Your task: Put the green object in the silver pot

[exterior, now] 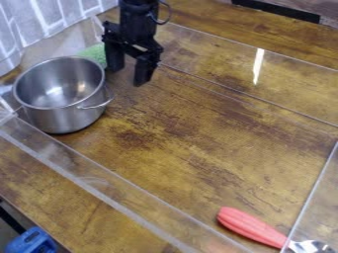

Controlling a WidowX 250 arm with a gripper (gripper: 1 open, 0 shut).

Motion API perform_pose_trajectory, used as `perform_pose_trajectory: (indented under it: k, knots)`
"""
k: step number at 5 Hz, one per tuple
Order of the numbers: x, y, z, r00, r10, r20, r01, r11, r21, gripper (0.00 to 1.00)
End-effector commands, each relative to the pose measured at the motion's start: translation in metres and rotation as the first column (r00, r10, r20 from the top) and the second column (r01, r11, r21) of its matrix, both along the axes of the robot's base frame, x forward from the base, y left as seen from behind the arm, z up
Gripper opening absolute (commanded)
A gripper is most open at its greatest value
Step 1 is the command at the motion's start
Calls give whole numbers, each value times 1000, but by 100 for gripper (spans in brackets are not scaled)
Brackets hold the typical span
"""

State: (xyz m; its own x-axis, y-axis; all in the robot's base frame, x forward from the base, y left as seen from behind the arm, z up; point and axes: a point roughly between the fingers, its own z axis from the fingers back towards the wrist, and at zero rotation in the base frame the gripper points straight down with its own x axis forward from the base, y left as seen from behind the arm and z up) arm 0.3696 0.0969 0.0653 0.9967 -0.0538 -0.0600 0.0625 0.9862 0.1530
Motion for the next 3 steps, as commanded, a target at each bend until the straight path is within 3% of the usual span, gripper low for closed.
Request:
perform_pose_trajectory:
  k: [1,3]
  knots:
    - [-1,35,59,991,36,126,-41,999,31,100]
    - [16,27,53,988,47,149,-51,998,24,100]
